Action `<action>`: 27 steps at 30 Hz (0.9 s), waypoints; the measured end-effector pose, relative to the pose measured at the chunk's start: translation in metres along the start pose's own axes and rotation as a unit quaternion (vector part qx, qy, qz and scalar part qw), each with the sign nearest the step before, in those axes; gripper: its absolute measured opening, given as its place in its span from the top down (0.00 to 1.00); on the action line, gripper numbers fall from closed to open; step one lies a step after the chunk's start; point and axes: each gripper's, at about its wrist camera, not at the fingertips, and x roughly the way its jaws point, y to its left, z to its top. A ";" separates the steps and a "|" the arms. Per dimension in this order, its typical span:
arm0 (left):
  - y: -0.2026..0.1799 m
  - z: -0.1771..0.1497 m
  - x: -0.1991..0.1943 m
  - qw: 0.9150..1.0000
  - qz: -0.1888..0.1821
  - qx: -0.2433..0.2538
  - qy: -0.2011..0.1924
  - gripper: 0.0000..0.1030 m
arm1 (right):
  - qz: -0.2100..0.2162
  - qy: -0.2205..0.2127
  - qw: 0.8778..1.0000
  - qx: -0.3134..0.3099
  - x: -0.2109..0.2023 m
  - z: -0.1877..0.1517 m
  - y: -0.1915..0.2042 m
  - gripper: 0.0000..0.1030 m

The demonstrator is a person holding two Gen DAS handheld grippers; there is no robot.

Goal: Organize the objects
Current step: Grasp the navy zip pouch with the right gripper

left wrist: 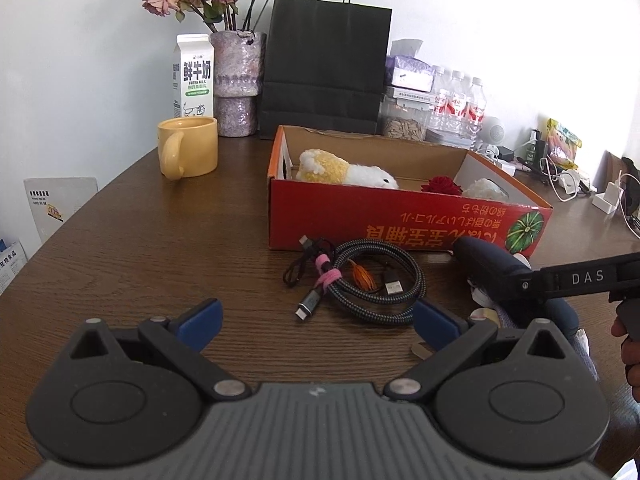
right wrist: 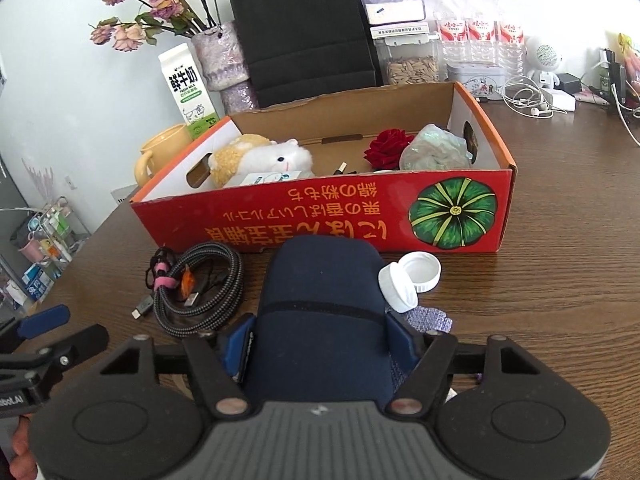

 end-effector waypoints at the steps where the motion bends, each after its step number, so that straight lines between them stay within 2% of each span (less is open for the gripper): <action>1: -0.001 0.000 0.001 1.000 -0.001 0.000 0.002 0.00 | 0.002 -0.003 1.000 0.000 -0.001 0.000 0.000 0.38; 10: -0.014 -0.003 0.006 1.000 -0.013 0.015 0.017 0.00 | 0.002 -0.055 0.998 -0.040 -0.024 -0.009 0.010 0.39; 18: -0.034 -0.011 0.018 0.998 -0.026 0.043 0.042 0.00 | -0.020 -0.118 0.989 -0.084 -0.056 -0.028 0.018 0.39; 27: -0.057 -0.018 0.027 0.995 -0.031 0.072 0.059 0.00 | -0.041 -0.133 0.988 -0.073 -0.065 -0.042 0.002 0.39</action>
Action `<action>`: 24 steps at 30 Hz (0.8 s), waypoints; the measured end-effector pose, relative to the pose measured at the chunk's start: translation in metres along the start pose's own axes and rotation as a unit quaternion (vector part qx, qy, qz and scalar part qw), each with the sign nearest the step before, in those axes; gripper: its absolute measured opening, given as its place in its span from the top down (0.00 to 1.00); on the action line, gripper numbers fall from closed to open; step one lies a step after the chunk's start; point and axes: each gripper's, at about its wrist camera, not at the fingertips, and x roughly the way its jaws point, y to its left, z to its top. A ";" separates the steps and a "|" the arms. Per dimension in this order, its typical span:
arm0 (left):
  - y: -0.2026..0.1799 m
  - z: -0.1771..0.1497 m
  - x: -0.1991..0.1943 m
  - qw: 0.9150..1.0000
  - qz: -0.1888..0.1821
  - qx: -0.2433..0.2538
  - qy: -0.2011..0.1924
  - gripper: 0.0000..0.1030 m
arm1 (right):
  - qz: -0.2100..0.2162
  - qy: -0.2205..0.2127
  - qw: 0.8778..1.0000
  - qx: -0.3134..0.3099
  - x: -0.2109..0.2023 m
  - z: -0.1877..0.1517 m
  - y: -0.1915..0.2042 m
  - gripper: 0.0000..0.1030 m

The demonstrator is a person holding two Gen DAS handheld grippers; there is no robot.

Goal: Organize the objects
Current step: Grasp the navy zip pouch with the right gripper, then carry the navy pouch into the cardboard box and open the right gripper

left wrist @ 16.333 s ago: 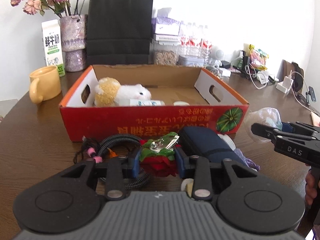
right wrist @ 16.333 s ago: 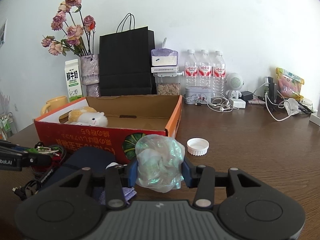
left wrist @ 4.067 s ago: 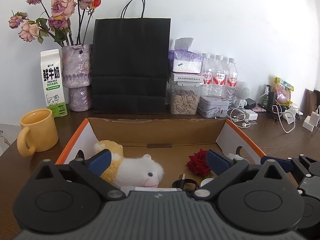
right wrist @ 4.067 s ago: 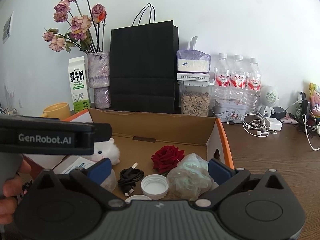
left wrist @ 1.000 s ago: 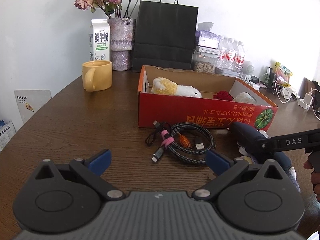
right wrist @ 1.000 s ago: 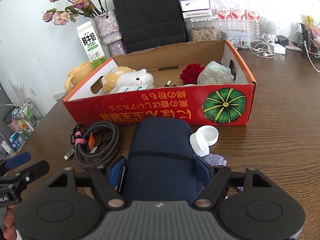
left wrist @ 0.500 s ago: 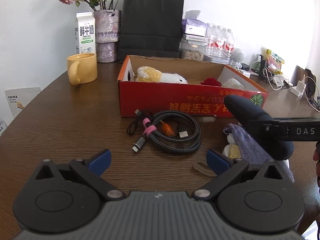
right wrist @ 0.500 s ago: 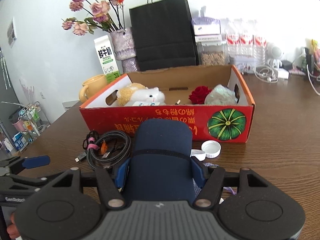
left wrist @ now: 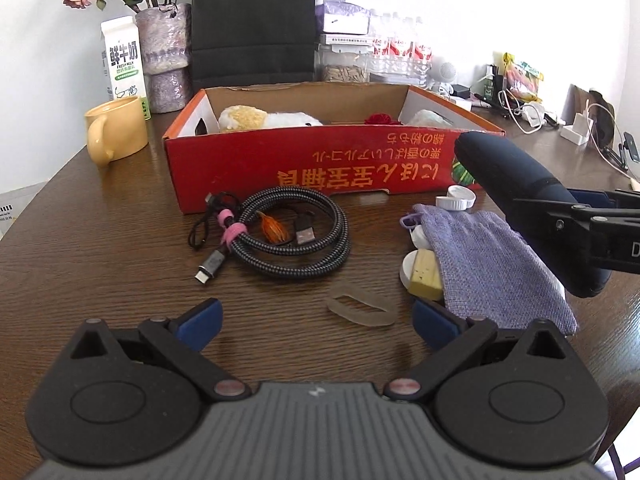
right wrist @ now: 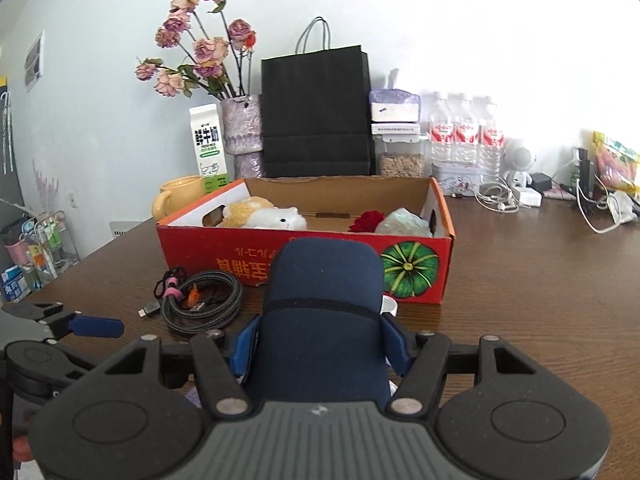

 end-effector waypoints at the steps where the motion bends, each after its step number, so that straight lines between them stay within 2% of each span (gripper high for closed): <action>1: -0.002 0.000 0.001 1.000 0.001 0.002 0.002 0.00 | -0.001 0.000 1.000 0.003 0.000 -0.001 -0.002 0.39; 7: -0.009 0.002 0.007 1.000 0.009 0.008 0.005 0.00 | 0.000 0.001 1.000 0.014 0.001 -0.006 -0.010 0.39; 10: -0.011 0.004 0.008 1.000 0.012 0.006 0.005 0.05 | 0.003 0.000 1.000 0.018 0.000 -0.008 -0.013 0.39; 14: -0.014 0.003 0.010 1.000 0.008 0.010 0.008 0.19 | 0.005 0.002 1.000 0.023 0.001 -0.009 -0.015 0.39; 19: -0.018 -0.001 0.008 1.000 0.001 0.007 -0.009 0.37 | 0.009 0.002 1.000 0.028 0.002 -0.010 -0.017 0.39; 21: -0.020 -0.002 0.006 1.000 -0.004 0.005 -0.014 0.51 | 0.011 0.001 1.000 0.029 0.002 -0.010 -0.016 0.39; 22: -0.021 -0.002 0.005 1.000 -0.006 0.005 -0.016 0.55 | 0.011 0.001 1.000 0.029 0.001 -0.010 -0.016 0.39; 24: -0.021 -0.002 0.003 1.000 -0.008 0.002 -0.017 0.74 | 0.011 0.001 1.000 0.029 0.001 -0.010 -0.016 0.39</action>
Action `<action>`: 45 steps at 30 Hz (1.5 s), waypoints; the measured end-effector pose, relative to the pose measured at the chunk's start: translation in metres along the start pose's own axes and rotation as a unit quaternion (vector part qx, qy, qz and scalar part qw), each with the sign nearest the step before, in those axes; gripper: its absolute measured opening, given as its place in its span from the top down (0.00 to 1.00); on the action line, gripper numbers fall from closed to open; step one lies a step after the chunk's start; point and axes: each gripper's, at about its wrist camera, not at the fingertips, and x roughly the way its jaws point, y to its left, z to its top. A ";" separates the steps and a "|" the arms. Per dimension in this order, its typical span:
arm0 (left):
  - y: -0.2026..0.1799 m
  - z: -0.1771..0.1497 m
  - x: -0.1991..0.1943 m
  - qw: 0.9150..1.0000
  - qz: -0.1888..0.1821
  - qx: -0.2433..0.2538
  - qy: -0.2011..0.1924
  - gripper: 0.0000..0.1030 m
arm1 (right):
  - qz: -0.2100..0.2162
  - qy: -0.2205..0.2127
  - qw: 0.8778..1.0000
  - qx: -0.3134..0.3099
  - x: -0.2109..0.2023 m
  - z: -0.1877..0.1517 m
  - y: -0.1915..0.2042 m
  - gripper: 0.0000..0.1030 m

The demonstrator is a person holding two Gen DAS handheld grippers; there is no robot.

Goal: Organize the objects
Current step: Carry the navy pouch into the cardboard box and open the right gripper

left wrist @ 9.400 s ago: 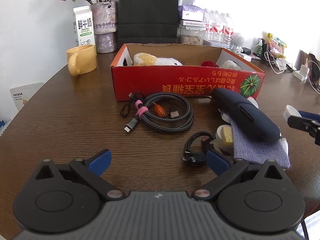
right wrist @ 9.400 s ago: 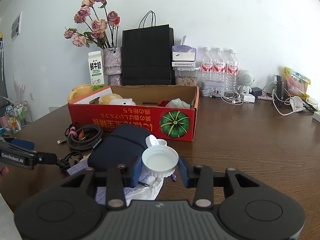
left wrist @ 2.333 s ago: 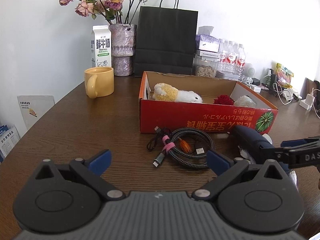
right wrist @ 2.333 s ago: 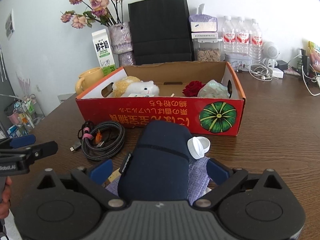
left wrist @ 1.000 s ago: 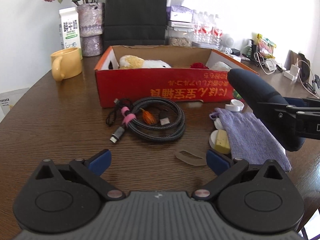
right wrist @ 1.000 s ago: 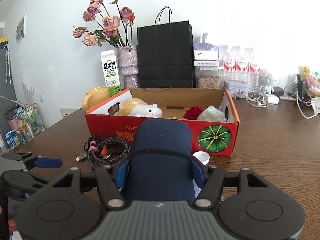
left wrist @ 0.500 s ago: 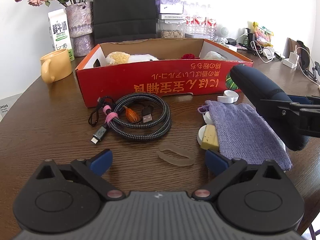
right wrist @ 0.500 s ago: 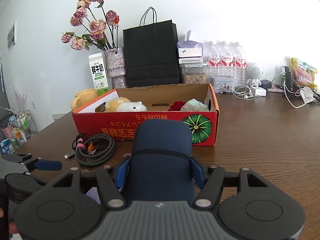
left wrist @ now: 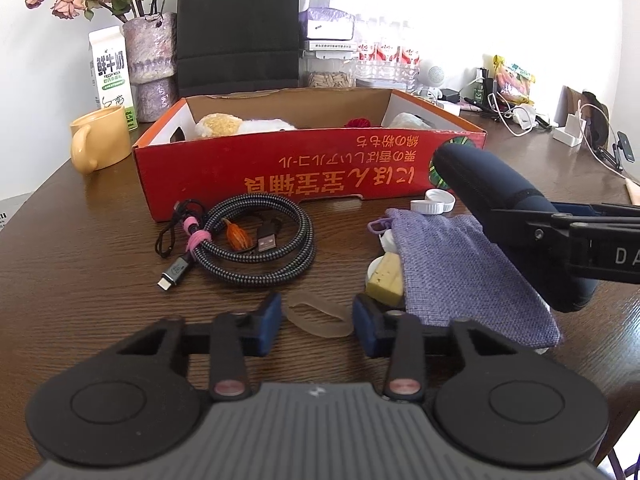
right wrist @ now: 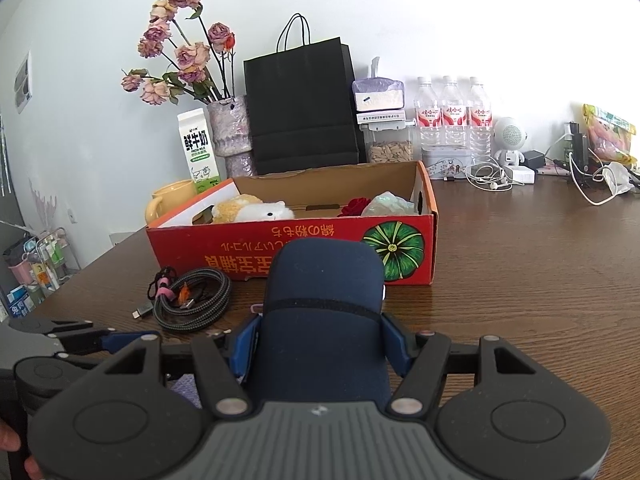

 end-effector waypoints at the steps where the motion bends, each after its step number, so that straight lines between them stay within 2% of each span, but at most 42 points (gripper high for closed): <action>1: 0.001 0.000 -0.001 1.000 -0.003 -0.003 0.000 0.79 | 0.000 0.000 1.000 0.001 0.000 0.000 0.000 0.39; 3: 0.002 -0.001 -0.002 1.000 -0.004 -0.008 0.000 0.92 | 0.000 0.000 1.000 0.001 0.000 0.000 0.001 0.39; 4: 0.003 -0.001 -0.002 1.000 -0.003 -0.011 0.000 0.94 | 0.000 0.000 1.000 0.001 0.000 0.000 0.001 0.39; 17: 0.011 0.010 -0.026 0.999 -0.007 -0.019 -0.047 0.95 | 0.001 -0.007 1.000 -0.006 -0.004 0.003 0.007 0.39; 27: 0.014 0.059 -0.032 0.993 0.000 -0.021 -0.116 0.95 | 0.002 -0.035 0.999 -0.030 0.006 0.035 0.018 0.39; 34: 0.019 0.099 -0.012 0.989 0.003 -0.037 -0.144 0.95 | 0.001 -0.049 0.998 -0.044 0.036 0.066 0.023 0.39; 45: 0.030 0.149 0.036 0.986 0.015 -0.055 -0.157 0.95 | -0.009 -0.047 0.997 -0.058 0.108 0.110 0.023 0.39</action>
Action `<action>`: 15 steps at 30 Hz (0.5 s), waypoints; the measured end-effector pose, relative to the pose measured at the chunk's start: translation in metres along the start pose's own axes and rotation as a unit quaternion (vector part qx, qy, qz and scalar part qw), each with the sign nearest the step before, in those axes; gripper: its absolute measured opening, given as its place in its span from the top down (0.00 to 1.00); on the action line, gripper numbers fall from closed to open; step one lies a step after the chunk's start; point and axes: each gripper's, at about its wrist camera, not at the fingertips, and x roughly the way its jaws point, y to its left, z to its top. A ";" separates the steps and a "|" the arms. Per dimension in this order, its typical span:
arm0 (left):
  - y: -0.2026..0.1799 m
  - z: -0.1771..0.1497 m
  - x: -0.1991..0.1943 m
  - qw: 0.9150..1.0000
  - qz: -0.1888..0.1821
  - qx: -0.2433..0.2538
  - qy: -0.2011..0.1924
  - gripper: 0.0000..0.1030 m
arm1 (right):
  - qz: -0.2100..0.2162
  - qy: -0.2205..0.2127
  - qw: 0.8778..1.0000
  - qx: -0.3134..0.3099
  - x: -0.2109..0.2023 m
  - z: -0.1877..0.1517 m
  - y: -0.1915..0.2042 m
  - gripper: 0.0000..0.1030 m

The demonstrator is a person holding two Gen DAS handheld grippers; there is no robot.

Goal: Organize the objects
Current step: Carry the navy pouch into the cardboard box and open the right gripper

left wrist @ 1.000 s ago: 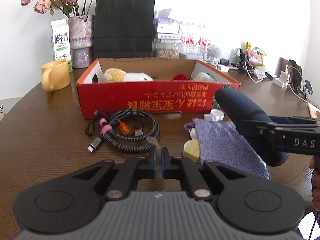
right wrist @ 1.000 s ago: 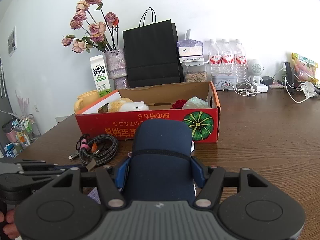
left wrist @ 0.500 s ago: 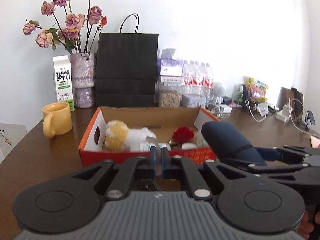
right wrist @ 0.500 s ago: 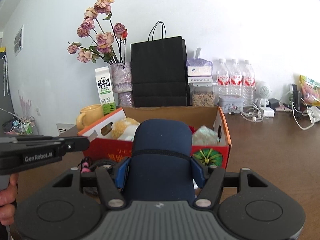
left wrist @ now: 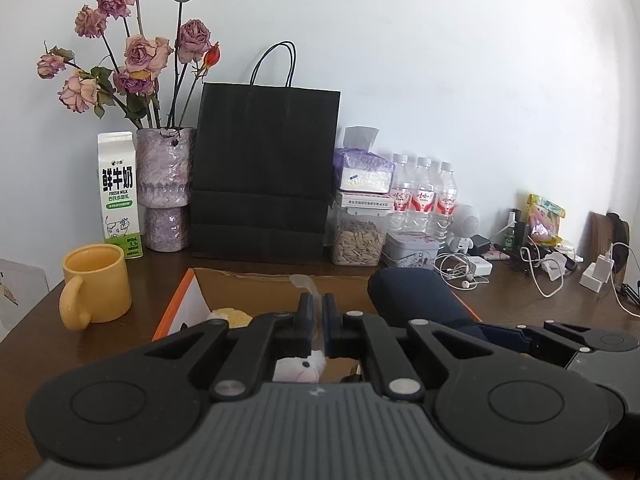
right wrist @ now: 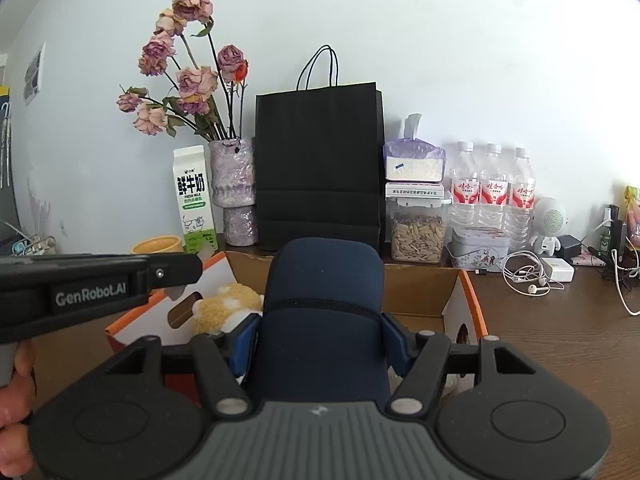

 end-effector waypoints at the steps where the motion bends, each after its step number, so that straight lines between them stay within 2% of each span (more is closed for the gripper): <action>1: 0.001 0.002 0.006 1.000 0.001 0.000 0.000 0.95 | -0.001 0.003 1.000 -0.001 0.007 0.002 -0.001 0.39; 7: 0.005 0.009 0.040 1.000 0.007 -0.009 0.010 0.95 | -0.007 0.026 1.000 -0.005 0.045 0.011 -0.010 0.39; 15: 0.018 0.007 0.066 0.999 0.012 -0.017 0.030 0.95 | 0.001 0.040 0.999 0.008 0.072 0.009 -0.021 0.39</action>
